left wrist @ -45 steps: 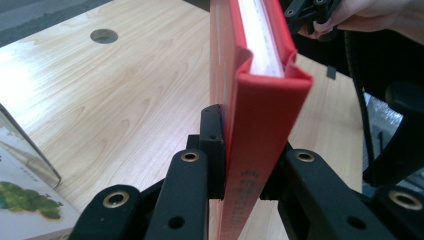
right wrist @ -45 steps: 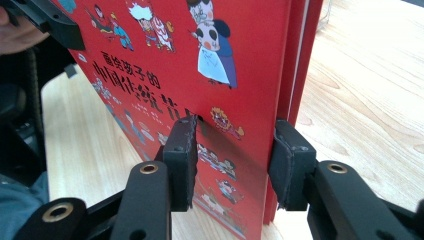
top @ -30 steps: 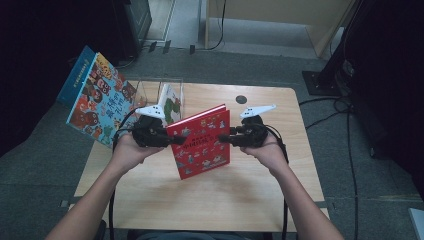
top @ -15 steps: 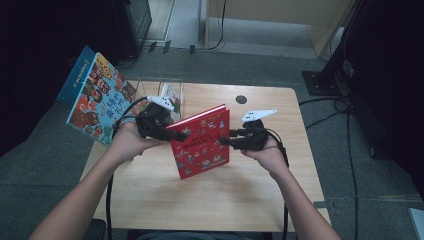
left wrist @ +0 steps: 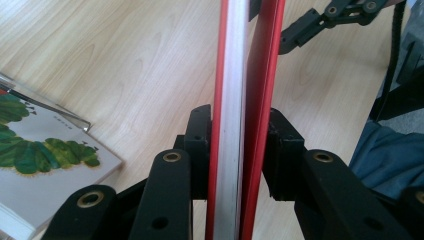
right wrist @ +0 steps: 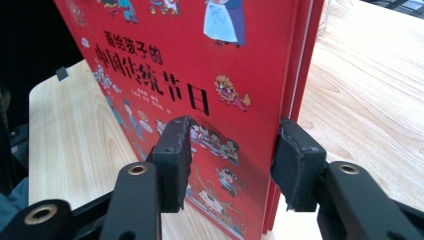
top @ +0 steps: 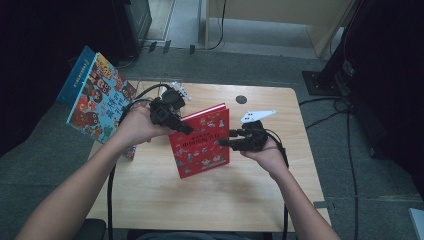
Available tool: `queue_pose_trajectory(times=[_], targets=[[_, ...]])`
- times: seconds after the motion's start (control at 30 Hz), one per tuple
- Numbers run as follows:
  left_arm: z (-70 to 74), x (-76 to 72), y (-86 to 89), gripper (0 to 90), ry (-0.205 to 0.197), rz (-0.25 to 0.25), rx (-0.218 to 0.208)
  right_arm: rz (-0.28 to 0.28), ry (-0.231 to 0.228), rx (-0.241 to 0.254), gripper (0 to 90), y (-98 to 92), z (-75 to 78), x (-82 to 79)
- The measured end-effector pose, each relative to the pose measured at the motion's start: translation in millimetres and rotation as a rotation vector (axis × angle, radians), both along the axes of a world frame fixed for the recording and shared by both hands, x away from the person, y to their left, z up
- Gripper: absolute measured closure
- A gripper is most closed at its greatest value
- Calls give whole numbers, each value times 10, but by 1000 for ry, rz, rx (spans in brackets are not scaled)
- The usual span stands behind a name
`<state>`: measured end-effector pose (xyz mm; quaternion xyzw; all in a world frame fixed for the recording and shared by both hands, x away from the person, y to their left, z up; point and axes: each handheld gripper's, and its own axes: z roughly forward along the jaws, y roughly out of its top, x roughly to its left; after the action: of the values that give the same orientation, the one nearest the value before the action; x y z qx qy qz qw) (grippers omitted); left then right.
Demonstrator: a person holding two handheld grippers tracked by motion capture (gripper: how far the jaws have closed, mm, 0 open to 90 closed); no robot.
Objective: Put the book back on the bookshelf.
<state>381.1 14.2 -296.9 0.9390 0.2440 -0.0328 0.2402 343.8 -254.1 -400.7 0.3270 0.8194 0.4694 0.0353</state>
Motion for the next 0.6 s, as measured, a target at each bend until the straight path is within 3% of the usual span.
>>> queue_pose_trajectory(times=[0.13,0.3,0.37,0.43,0.6], targets=[[32,33,-82,703,0,-42,66,-2,2,-4,514,6,-7,0],[23,85,-185,707,17,-66,105,-4,0,-1,501,11,-12,3],[26,97,-181,731,35,-67,99,-3,-2,-5,499,8,-13,-1],[31,88,-165,754,25,-67,100,-5,-10,1,494,-21,-25,-6],[28,90,-84,801,68,-25,72,-75,20,-31,485,-211,-150,-21]])
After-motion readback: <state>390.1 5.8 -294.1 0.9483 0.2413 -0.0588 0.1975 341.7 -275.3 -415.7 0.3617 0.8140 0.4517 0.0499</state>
